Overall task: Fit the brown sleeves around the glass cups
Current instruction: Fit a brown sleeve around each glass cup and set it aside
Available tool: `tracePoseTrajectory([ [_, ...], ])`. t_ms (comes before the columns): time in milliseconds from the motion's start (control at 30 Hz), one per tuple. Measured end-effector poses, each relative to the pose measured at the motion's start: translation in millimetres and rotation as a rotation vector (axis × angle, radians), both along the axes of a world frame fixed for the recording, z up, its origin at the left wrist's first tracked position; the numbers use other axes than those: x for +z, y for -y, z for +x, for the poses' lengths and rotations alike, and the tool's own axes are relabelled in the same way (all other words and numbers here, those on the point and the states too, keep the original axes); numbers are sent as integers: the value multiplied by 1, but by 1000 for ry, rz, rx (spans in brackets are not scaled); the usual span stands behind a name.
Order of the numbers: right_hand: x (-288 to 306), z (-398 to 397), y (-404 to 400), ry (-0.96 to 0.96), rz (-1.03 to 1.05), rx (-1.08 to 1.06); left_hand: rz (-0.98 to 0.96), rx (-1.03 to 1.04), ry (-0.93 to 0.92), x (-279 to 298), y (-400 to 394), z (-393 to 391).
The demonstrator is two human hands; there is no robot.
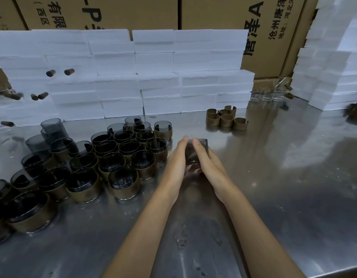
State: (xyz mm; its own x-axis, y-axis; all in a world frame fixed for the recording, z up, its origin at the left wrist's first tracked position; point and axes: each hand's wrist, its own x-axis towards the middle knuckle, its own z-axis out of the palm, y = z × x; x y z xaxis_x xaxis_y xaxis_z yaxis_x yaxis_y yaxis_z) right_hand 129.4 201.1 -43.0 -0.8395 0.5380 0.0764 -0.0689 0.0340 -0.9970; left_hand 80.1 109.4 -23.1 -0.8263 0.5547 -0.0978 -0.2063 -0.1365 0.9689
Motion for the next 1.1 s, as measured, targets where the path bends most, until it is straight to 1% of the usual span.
tracePoseTrajectory([
  [33, 0, 0, 1, 3, 7, 12, 3, -10, 12, 1, 2, -1],
  [133, 1, -1, 7, 8, 56, 31, -18, -22, -26, 1, 7, -5],
  [200, -1, -3, 7, 33, 86, 2, -23, -46, -49, 0, 8, -6],
  [267, -3, -5, 3, 52, 47, -52, -29, -34, -49, -2, 7, -7],
  [400, -3, -7, 3, 0, -204, -55, -28, 35, -57, -5, 6, -8],
  [533, 5, -5, 2, -72, -465, -17, 44, 37, -55, 0, 6, -7],
  [633, 6, -1, -4, -166, -584, 15, 78, -15, -177, 1, 7, -6],
  [733, 4, 0, -8, -242, -677, 24, 51, -32, -331, -3, 8, -5],
  [833, 5, 0, -8, -249, -682, 44, 5, -8, -427, -6, 7, -6],
  [967, 3, 2, -9, -234, -655, 76, 8, 33, -416, -8, 7, -7],
  [1100, 3, 2, -7, -177, -605, 108, 21, 94, -371, -10, 6, -10],
])
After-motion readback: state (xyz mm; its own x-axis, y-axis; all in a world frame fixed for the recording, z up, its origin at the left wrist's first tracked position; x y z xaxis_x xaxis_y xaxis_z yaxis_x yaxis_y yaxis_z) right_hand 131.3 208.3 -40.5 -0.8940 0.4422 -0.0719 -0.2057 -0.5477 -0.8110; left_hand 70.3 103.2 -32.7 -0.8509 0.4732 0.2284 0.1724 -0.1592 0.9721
